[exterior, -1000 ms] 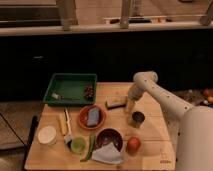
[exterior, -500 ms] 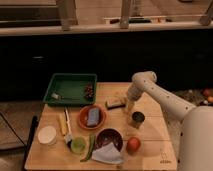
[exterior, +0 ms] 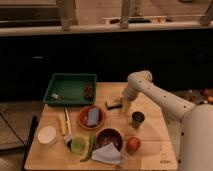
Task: Wipe table surface with eraser
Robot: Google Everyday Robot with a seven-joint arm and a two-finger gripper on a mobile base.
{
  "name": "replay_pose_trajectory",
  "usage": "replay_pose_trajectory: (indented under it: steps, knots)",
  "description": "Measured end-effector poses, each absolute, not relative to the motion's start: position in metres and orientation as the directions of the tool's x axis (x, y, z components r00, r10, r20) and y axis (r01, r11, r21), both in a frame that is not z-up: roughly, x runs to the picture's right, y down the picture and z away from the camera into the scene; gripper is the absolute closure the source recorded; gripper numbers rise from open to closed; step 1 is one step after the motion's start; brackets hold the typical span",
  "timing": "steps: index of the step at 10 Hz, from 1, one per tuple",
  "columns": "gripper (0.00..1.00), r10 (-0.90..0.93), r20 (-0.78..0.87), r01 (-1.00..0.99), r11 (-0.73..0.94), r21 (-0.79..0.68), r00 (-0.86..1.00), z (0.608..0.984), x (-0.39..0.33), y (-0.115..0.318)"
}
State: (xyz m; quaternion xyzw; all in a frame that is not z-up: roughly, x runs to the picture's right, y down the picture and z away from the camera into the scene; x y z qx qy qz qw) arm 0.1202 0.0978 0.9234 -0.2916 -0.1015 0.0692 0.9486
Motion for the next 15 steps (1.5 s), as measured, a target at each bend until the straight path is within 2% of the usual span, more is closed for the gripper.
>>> replay_pose_trajectory:
  steps: [4,10,11,15]
  knots:
    - [0.2,0.11,0.203,0.021,0.834,-0.552,0.973,0.917,0.088,0.091]
    - [0.2,0.067,0.223,0.07,0.83,-0.554,0.972,0.92,0.082,0.093]
    - [0.25,0.061,0.223,0.075,0.829,-0.555,0.973,0.922,0.08,0.094]
    - [0.64,0.051,0.224,0.085,0.827,-0.556,0.973,0.932,0.079,0.096]
